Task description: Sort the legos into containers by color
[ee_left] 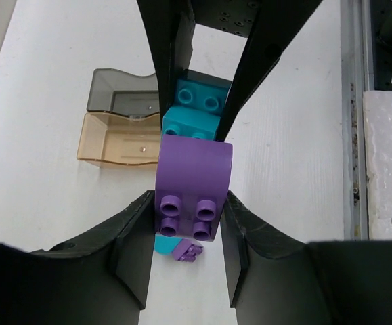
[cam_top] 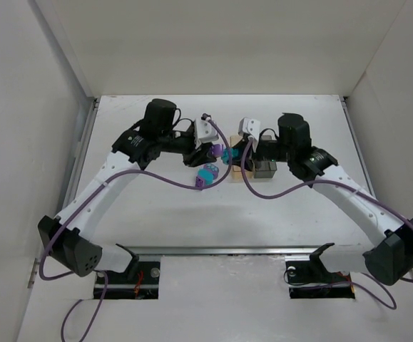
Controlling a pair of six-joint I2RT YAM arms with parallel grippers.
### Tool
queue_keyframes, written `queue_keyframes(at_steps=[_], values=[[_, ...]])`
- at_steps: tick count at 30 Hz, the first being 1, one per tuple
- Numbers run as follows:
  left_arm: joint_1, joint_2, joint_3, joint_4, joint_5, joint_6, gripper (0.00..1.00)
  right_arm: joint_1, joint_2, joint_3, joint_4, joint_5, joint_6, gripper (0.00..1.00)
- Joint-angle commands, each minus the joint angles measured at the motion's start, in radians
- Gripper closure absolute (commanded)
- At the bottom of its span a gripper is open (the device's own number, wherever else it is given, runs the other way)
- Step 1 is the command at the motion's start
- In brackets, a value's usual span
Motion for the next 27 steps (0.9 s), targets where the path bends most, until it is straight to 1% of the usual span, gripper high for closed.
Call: queue_keyframes(at_steps=[1,4,6,7,8,9,10,11,12,13,14,15,16,17,18,19,20,21,22,25,26,27], values=[[0.005,-0.064,-0.007,0.004,-0.008,-0.027,1.00,-0.022,0.004,-0.021,0.042,-0.020,0.043,1.00],[0.014,-0.073,0.002,0.025,-0.008,-0.037,1.00,-0.031,0.004,-0.058,0.042,-0.011,0.052,1.00],[0.014,-0.073,-0.010,0.052,-0.031,-0.076,1.00,-0.031,0.004,-0.069,0.042,0.009,0.063,1.00],[0.014,-0.064,-0.021,0.074,-0.068,-0.108,1.00,-0.031,0.004,-0.069,0.042,0.029,0.088,1.00],[0.014,-0.054,-0.047,0.100,-0.091,-0.150,1.00,-0.040,0.004,-0.069,0.051,0.094,0.108,1.00],[0.014,-0.045,-0.061,0.170,-0.125,-0.200,1.00,-0.052,0.004,-0.069,0.060,0.143,0.140,1.00],[0.014,-0.031,-0.076,0.215,-0.171,-0.268,1.00,-0.062,-0.008,-0.069,0.071,0.215,0.236,1.00],[0.023,0.005,-0.088,0.256,-0.285,-0.425,1.00,-0.072,-0.022,-0.058,0.080,0.316,0.293,1.00],[0.023,0.031,-0.089,0.289,-0.333,-0.493,1.00,-0.092,-0.031,-0.049,0.080,0.519,0.345,1.00],[0.023,0.062,-0.089,0.331,-0.378,-0.557,1.00,-0.102,-0.042,-0.040,0.080,0.611,0.391,1.00],[0.023,0.138,-0.073,0.332,-0.427,-0.614,1.00,-0.102,-0.075,-0.040,0.080,0.694,0.457,1.00],[0.023,0.184,-0.015,0.332,-0.427,-0.706,1.00,-0.102,-0.092,-0.040,0.080,0.827,0.485,1.00],[0.011,0.232,0.025,0.321,-0.427,-0.749,1.00,-0.102,-0.105,-0.040,0.080,0.875,0.508,1.00],[0.002,0.281,0.068,0.306,-0.427,-0.788,1.00,-0.102,-0.126,-0.040,0.080,0.909,0.531,1.00],[-0.010,0.382,0.112,0.292,-0.403,-0.820,1.00,-0.102,-0.135,-0.050,0.080,0.937,0.531,1.00],[-0.038,0.430,0.190,0.281,-0.391,-0.866,1.00,-0.111,-0.144,-0.051,0.080,0.981,0.543,1.00],[-0.053,0.476,0.227,0.261,-0.390,-0.876,1.00,-0.111,-0.145,-0.067,0.080,1.000,0.543,1.00],[-0.067,0.557,0.262,0.249,-0.410,-0.876,1.00,-0.111,-0.167,-0.083,0.080,1.012,0.543,1.00],[-0.090,0.591,0.325,0.240,-0.433,-0.876,1.00,-0.111,-0.177,-0.083,0.080,1.026,0.543,1.00],[-0.090,0.674,0.359,0.264,-0.470,-0.920,1.00,-0.111,-0.200,-0.119,0.071,1.026,0.543,1.00],[-0.090,0.685,0.370,0.292,-0.461,-0.929,0.96,-0.111,-0.215,-0.133,0.071,1.035,0.543,1.00],[-0.090,0.696,0.370,0.301,-0.461,-0.929,0.96,-0.111,-0.215,-0.133,0.071,1.035,0.543,1.00]])
